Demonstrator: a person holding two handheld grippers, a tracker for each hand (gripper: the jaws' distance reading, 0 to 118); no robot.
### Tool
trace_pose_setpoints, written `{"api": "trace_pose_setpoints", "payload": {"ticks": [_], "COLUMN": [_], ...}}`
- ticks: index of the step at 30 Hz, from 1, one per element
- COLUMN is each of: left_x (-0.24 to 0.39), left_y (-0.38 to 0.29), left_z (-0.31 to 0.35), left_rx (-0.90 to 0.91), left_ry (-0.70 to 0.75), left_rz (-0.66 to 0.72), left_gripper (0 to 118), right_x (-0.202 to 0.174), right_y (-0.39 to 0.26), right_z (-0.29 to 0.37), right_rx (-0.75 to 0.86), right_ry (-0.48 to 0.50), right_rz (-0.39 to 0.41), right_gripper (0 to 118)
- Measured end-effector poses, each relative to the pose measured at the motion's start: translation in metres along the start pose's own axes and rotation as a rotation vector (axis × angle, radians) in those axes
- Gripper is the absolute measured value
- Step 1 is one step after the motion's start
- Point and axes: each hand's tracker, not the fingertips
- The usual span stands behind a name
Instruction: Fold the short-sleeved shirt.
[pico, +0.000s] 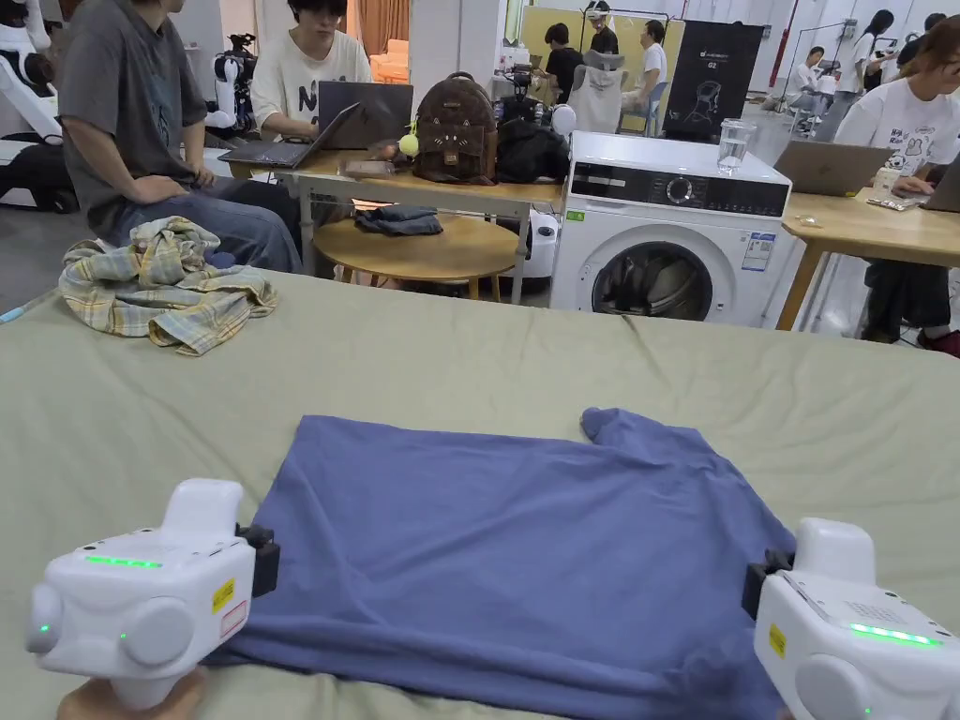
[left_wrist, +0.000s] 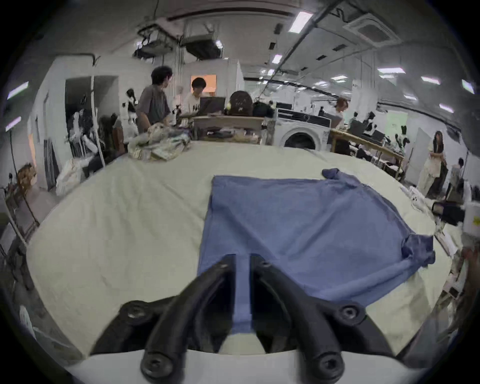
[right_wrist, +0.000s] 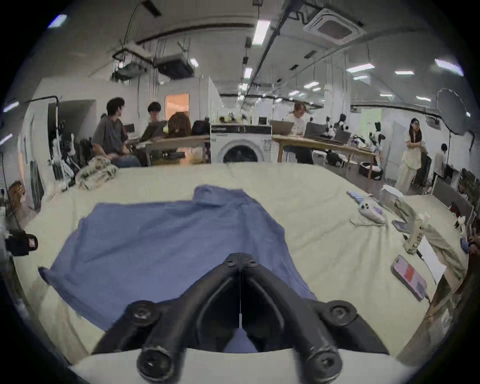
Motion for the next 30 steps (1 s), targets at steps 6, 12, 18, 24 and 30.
{"api": "trace_pose_setpoints", "payload": {"ticks": [6,12,18,24,30], "left_x": [0.017,0.003,-0.037,-0.059,-0.056], "left_y": [0.006,0.015,0.016,0.001,-0.013], "left_z": [0.004,0.0,-0.028,-0.06,-0.078], "left_rx": [0.021,-0.135,-0.385,-0.516,-0.547], "left_ry": [0.01,0.081,0.072,0.103,0.127], "left_rz": [-0.006,-0.031,0.047,0.13,0.147], "left_gripper": [0,0,10,66,61], "right_x": [-0.022,-0.025,-0.028,-0.029,-0.023], "right_y": [0.005,0.002,-0.005,-0.013,-0.016], "right_z": [0.003,0.0,-0.005,-0.009,-0.01], "right_rx": [0.011,-0.036,-0.093,-0.132,-0.163], "right_ry": [0.013,0.026,0.04,0.044,0.043], "right_rz": [0.064,0.087,0.104,0.121,0.126], "right_gripper": [0,0,0,0,0]}}
